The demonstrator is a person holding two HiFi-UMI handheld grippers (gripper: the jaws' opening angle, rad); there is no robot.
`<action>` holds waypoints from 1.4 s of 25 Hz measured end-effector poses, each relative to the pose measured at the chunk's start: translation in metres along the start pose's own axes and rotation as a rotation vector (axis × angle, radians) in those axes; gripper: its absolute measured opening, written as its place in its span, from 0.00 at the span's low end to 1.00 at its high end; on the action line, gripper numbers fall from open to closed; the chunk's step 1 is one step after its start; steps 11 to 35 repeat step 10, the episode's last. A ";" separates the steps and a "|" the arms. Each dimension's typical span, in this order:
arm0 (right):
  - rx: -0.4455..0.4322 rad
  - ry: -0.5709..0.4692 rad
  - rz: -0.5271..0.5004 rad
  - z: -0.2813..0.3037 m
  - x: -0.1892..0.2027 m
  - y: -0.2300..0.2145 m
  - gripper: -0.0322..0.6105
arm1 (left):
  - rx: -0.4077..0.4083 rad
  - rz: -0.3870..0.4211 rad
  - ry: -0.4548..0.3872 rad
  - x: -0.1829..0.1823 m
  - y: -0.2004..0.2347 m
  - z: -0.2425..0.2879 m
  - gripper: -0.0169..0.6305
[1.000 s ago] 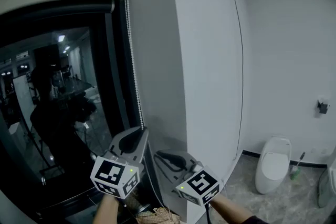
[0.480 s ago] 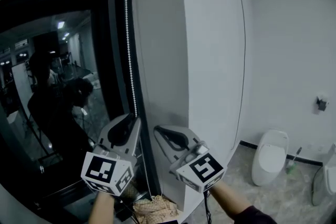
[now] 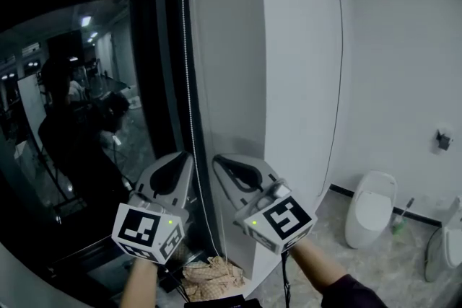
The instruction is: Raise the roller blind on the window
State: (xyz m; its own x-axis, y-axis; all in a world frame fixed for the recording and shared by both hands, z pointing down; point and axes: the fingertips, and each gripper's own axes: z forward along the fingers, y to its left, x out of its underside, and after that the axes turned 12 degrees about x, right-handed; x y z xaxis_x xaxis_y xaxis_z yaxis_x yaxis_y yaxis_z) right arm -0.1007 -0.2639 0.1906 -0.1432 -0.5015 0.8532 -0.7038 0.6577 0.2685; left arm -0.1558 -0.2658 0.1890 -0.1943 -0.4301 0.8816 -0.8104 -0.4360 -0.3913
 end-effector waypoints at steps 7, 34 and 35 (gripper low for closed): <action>-0.003 0.053 0.001 -0.001 0.002 0.004 0.06 | 0.000 -0.004 0.000 0.001 -0.001 -0.004 0.04; -0.006 0.023 -0.024 0.000 0.000 0.003 0.06 | 0.007 -0.004 0.000 0.002 -0.002 -0.004 0.04; -0.006 0.023 -0.024 0.000 0.000 0.003 0.06 | 0.007 -0.004 0.000 0.002 -0.002 -0.004 0.04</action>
